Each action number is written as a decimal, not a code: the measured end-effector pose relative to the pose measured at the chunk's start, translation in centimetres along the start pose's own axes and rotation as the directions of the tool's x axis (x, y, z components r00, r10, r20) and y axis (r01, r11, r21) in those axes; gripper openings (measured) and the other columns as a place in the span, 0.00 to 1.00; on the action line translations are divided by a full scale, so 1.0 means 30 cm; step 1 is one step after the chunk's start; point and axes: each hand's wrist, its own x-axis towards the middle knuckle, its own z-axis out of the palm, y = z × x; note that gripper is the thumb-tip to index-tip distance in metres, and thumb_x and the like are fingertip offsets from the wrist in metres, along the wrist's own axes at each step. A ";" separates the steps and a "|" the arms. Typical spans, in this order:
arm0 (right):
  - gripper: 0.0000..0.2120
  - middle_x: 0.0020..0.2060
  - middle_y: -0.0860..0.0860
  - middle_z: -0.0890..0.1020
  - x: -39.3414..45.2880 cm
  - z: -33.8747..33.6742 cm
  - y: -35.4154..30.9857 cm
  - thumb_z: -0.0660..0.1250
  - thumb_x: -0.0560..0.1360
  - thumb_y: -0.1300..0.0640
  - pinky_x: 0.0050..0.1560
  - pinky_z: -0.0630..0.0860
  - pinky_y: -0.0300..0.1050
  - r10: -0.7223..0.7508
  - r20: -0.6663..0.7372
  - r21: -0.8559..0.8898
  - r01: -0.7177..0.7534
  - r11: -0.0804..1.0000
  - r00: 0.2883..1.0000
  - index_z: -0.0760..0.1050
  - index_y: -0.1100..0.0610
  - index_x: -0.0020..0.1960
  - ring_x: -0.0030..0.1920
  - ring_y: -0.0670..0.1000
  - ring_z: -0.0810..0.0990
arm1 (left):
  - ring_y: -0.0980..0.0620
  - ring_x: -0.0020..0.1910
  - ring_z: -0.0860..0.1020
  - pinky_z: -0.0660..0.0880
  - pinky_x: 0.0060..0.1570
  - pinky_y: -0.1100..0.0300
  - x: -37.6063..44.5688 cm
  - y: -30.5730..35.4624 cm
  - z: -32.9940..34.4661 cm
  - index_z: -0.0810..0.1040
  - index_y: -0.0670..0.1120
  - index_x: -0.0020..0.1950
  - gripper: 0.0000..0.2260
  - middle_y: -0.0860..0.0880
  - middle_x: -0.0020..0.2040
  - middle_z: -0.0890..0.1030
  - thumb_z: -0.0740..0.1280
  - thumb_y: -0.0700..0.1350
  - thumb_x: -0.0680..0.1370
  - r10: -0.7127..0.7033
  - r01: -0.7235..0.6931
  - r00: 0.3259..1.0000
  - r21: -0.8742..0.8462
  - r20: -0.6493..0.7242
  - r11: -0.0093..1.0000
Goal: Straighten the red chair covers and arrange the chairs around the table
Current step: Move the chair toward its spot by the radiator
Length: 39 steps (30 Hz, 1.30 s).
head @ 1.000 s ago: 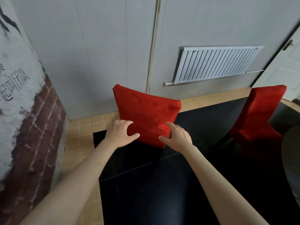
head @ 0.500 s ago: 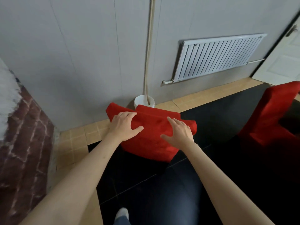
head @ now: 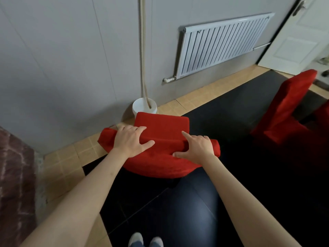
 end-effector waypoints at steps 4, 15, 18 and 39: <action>0.56 0.45 0.46 0.81 -0.003 0.016 -0.003 0.47 0.57 0.17 0.60 0.70 0.50 -0.006 -0.025 -0.057 0.004 0.998 1.000 0.57 0.47 0.76 0.48 0.50 0.80 | 0.51 0.52 0.80 0.69 0.60 0.51 -0.013 0.001 0.015 0.73 0.53 0.68 0.39 0.53 0.50 0.84 0.44 0.74 0.69 0.005 -0.003 0.999 0.027 -0.044 1.000; 0.52 0.28 0.43 0.68 -0.061 0.023 -0.039 0.49 0.60 0.18 0.44 0.65 0.44 0.043 -0.054 -0.108 -0.048 0.993 0.998 0.65 0.51 0.72 0.33 0.47 0.71 | 0.50 0.49 0.81 0.69 0.58 0.52 -0.065 0.004 0.017 0.75 0.51 0.66 0.41 0.52 0.48 0.84 0.41 0.73 0.68 0.027 -0.026 0.998 0.020 -0.055 0.999; 0.52 0.29 0.44 0.71 -0.102 0.031 -0.061 0.48 0.59 0.18 0.43 0.65 0.44 0.058 -0.077 -0.114 -0.067 0.991 0.995 0.68 0.52 0.70 0.32 0.47 0.72 | 0.48 0.46 0.81 0.69 0.54 0.52 -0.100 0.004 0.017 0.78 0.51 0.63 0.40 0.51 0.45 0.84 0.43 0.73 0.69 0.052 -0.050 0.994 0.022 -0.095 0.998; 0.41 0.28 0.44 0.71 -0.363 0.141 -0.392 0.45 0.58 0.18 0.41 0.64 0.44 0.329 -0.193 -0.080 -0.349 0.934 0.924 0.72 0.50 0.47 0.31 0.47 0.71 | 0.46 0.43 0.81 0.72 0.49 0.52 -0.222 -0.204 0.011 0.79 0.49 0.62 0.39 0.48 0.43 0.84 0.45 0.72 0.69 0.338 -0.343 0.933 -0.024 -0.124 0.939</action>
